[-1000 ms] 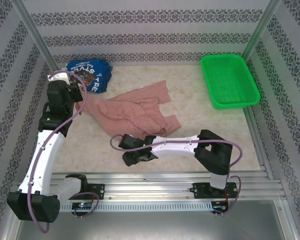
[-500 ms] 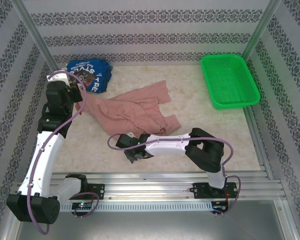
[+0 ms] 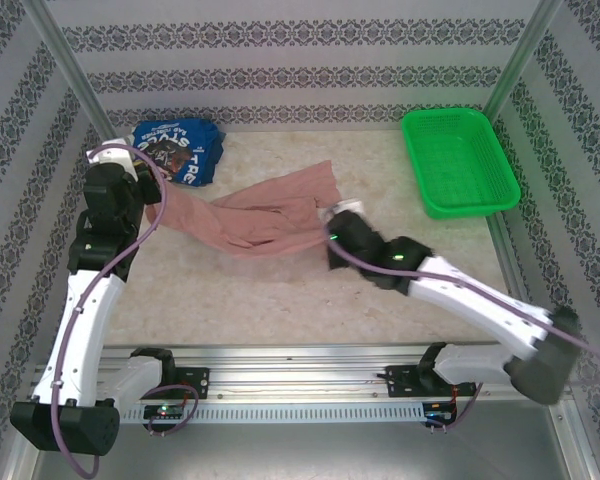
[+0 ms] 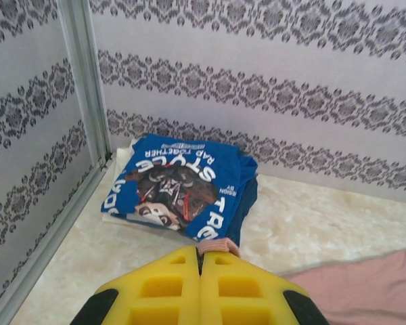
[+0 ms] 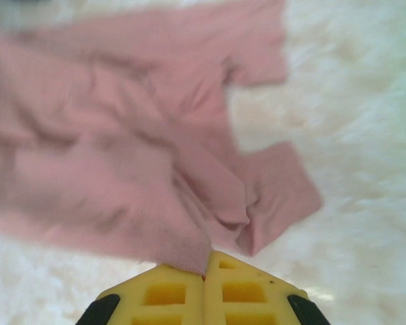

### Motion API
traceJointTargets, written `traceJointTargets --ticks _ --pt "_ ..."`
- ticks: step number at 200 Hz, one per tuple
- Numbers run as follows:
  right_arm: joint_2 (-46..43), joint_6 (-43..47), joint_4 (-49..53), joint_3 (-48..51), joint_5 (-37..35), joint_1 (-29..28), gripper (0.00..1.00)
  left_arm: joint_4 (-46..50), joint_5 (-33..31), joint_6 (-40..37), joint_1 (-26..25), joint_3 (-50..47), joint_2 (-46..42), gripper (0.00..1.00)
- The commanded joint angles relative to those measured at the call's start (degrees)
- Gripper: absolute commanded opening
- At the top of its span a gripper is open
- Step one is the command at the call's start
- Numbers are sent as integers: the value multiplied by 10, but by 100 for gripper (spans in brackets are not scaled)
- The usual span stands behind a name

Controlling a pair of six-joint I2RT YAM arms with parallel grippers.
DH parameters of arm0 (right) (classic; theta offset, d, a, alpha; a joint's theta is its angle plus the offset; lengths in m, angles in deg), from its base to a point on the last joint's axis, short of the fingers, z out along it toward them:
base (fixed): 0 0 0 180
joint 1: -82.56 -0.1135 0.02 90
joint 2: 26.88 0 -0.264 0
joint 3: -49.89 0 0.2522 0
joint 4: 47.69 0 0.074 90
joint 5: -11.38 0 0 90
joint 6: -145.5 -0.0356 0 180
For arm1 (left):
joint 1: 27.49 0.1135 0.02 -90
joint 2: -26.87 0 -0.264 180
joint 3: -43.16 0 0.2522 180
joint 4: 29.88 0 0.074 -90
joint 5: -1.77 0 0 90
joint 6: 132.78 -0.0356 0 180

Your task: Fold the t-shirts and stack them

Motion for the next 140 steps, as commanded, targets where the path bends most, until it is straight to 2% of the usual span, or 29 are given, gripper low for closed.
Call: traceJointTargets --ticks 1,40,68,106,140 --pt "-60 55 68 9 -6 76 0 9 15 17 -6 38 -28 0" --pt "-123 126 118 -71 40 216 0 27 21 16 -5 68 -60 0" --pt "-117 164 127 -149 95 307 0 31 29 4 -5 88 -65 0" --pt "-21 200 134 -292 159 380 0 8 69 -9 -5 142 12 0" --pt "106 171 134 -426 230 417 0 -14 129 7 -5 262 158 0"
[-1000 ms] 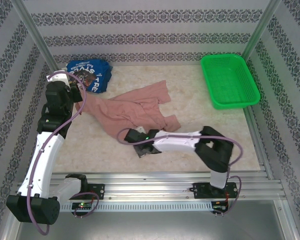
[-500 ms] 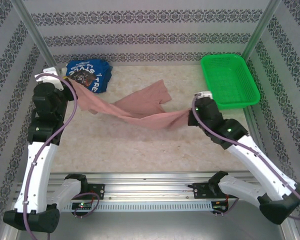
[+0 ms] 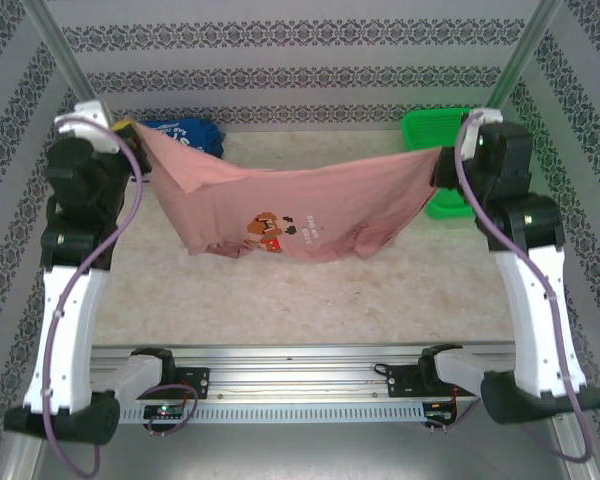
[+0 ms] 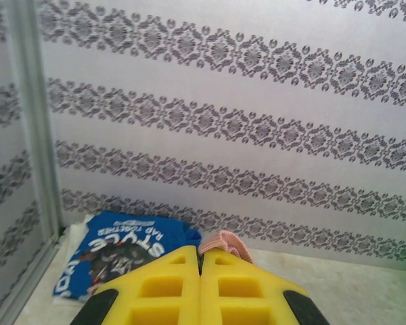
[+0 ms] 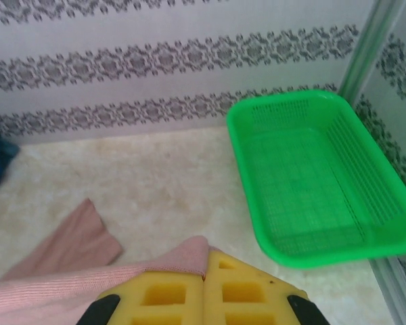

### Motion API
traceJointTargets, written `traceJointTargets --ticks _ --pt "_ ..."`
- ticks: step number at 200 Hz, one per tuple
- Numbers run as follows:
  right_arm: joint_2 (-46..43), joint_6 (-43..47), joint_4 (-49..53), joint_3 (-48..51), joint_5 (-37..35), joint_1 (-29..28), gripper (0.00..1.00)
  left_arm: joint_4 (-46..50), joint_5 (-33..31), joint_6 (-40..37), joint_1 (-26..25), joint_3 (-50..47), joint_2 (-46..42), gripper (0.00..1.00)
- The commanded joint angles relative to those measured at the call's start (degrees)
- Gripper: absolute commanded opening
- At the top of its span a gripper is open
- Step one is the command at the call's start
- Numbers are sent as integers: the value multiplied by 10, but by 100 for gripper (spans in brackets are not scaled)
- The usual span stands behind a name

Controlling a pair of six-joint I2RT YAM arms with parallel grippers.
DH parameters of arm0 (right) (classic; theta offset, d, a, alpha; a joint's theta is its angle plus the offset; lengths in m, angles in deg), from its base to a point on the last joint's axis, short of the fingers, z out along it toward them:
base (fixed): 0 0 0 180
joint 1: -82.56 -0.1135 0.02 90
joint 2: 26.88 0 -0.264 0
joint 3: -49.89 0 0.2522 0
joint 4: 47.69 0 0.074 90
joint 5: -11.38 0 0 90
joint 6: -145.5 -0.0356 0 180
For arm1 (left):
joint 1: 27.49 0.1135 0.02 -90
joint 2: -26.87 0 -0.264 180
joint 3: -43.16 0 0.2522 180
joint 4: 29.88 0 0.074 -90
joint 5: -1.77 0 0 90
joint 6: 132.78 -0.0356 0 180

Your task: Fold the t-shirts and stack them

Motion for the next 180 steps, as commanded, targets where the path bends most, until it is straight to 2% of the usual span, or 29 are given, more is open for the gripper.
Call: traceJointTargets --ticks 1,25,49,59,79,88,97,110,135,160,180 --pt "80 -6 1 -67 69 21 0 -36 57 2 -5 75 90 0" --pt "174 -32 -10 -171 87 25 0 -38 98 20 -6 193 208 0" --pt "302 -28 7 -350 101 27 0 -23 138 36 -6 349 340 0" --pt "356 -26 2 -429 115 30 0 4 149 41 -6 438 404 0" --pt "465 -37 -22 -606 160 45 0 77 173 57 -5 697 548 0" --pt "505 -59 -45 -673 177 57 0 63 192 77 -1 780 596 0" --pt "526 -90 -88 -704 197 73 0 5 195 106 5 769 594 0" --pt "531 -127 -184 -689 228 91 0 -51 178 130 15 757 586 0" --pt "527 -121 -310 -676 214 98 0 -136 170 144 31 760 577 0" --pt "524 -120 -361 -676 209 111 0 -185 162 107 37 753 558 0" --pt "520 -122 -348 -661 235 127 0 -245 193 132 61 695 541 0"
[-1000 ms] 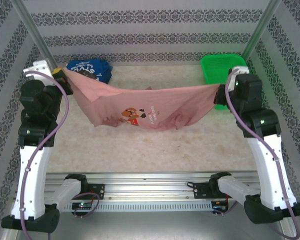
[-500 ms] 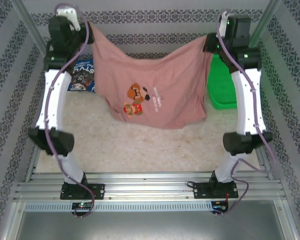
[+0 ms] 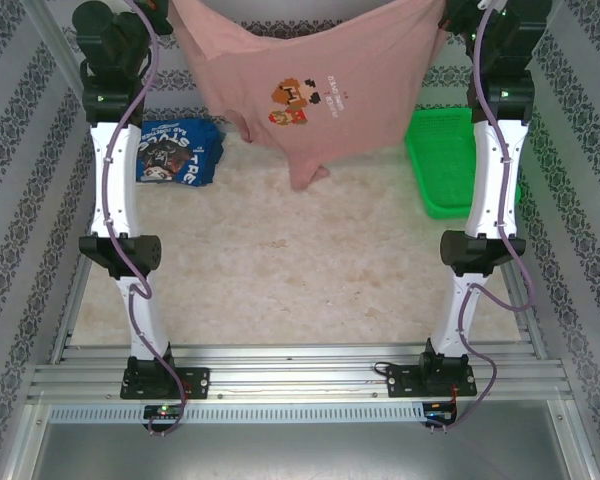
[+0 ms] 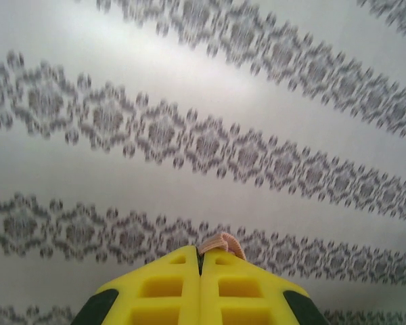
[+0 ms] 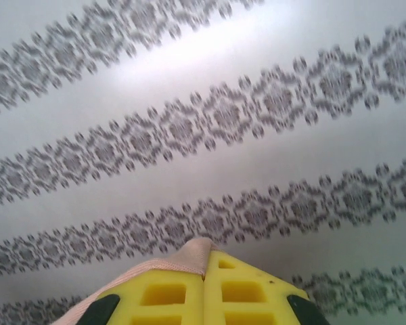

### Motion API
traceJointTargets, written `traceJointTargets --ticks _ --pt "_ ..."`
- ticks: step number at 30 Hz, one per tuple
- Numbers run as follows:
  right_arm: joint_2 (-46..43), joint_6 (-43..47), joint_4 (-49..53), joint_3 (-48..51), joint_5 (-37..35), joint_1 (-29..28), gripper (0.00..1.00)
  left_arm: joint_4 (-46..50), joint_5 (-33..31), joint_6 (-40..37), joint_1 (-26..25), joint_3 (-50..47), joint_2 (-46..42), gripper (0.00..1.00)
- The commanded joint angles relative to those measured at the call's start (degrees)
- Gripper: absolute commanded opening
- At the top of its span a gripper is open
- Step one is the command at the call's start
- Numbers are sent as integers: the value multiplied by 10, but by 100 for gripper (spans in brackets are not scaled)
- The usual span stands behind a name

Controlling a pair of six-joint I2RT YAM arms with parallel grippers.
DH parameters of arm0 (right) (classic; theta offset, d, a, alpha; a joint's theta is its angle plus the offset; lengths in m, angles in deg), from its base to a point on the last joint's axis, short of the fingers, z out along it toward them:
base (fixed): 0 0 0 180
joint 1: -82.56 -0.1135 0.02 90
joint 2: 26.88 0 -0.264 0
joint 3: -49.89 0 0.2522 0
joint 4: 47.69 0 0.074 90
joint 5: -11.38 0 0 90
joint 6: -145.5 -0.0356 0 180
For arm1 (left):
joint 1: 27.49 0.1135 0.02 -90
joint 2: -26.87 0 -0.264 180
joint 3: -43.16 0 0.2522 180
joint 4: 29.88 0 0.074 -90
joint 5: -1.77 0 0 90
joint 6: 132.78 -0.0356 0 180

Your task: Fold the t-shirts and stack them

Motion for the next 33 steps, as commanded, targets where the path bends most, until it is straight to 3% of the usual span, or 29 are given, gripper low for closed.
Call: traceJointTargets --ticks 1,4,6,8,10,16,23,26,29,33 --pt "-19 -12 -64 1 37 16 0 -134 24 20 26 -39 -46 0" --pt "-43 -16 -57 67 70 34 0 -158 56 21 37 -122 -81 0" --pt "-80 5 -46 143 97 39 0 -196 61 7 37 -265 -145 0" --pt "-162 28 -101 317 88 39 0 -359 35 29 39 -498 -244 0" --pt "-243 44 -194 510 75 36 0 -452 -7 30 39 -687 -337 0" --pt "-424 70 -292 934 74 32 0 -528 -45 32 38 -1075 -551 0" --pt "-650 76 -247 1204 -24 35 0 -402 -103 31 39 -1295 -818 0" --pt "-772 39 -237 1303 -71 35 0 -296 -172 43 39 -1354 -956 0" --pt "-867 17 -197 1364 -64 34 0 -172 -215 75 38 -1394 -1066 0" --pt "-964 -27 -115 1407 -72 33 0 -10 -217 132 38 -1410 -1143 0"
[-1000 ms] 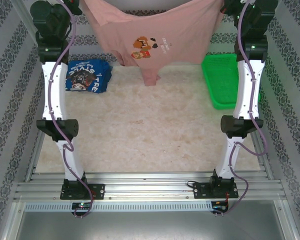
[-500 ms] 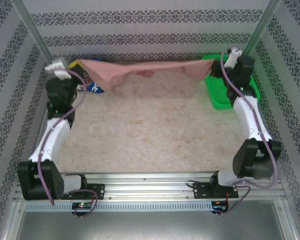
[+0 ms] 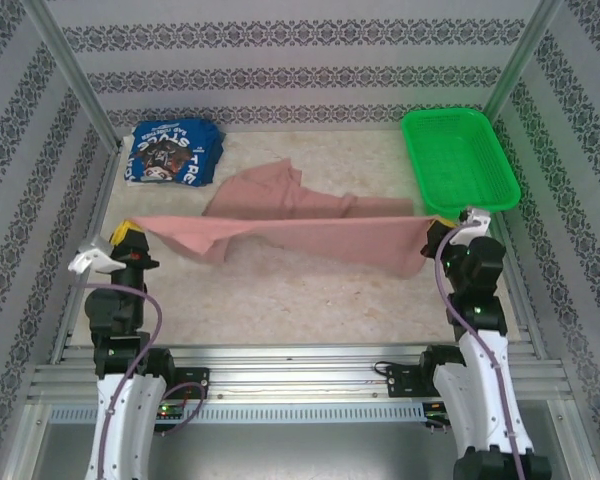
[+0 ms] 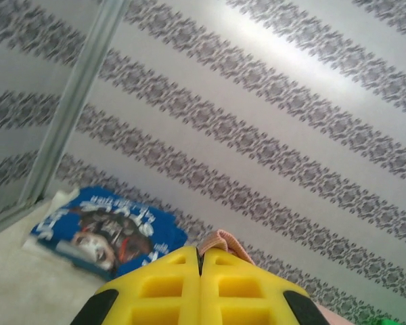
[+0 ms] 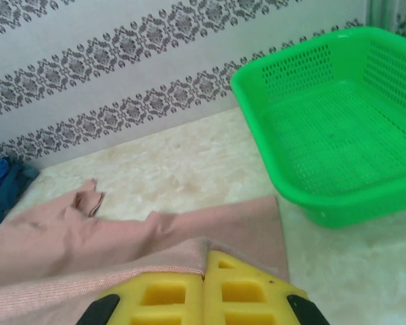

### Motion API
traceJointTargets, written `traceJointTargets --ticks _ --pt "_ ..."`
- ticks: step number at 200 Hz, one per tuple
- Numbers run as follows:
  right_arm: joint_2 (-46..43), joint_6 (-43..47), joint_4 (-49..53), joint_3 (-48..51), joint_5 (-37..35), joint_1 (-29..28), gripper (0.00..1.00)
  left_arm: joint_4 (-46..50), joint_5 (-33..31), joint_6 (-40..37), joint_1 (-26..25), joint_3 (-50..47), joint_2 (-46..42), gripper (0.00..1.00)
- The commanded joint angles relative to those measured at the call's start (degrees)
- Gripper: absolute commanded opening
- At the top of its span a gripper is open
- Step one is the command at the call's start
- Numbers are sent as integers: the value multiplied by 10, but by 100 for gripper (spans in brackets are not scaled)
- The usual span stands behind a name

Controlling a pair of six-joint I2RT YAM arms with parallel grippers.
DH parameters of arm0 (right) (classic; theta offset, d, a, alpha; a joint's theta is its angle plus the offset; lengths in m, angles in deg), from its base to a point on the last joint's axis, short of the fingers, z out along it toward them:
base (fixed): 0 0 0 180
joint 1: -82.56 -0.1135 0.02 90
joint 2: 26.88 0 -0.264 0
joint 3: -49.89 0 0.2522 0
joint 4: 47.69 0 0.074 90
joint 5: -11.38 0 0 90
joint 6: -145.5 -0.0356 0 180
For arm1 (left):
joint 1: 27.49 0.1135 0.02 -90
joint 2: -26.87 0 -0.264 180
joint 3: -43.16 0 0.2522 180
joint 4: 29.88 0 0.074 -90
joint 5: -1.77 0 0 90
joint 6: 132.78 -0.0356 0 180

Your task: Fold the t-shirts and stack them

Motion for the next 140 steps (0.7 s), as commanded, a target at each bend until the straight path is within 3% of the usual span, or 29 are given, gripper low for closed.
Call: traceJointTargets --ticks 1,20,42,82,103,140 --pt "-69 -58 88 37 -45 0 0 209 -58 67 4 -11 -43 0" --pt "-103 -66 128 43 -59 1 0 268 -81 76 4 -5 -58 0" --pt "-90 -59 151 37 -88 0 0 230 -73 81 4 -9 -31 0" --pt "38 -34 119 -10 -101 0 0 96 12 57 3 24 185 0" --pt "105 -12 115 -45 -128 2 0 71 44 30 2 77 307 0" --pt "193 5 40 -88 -99 0 0 10 56 -7 -12 175 448 0"
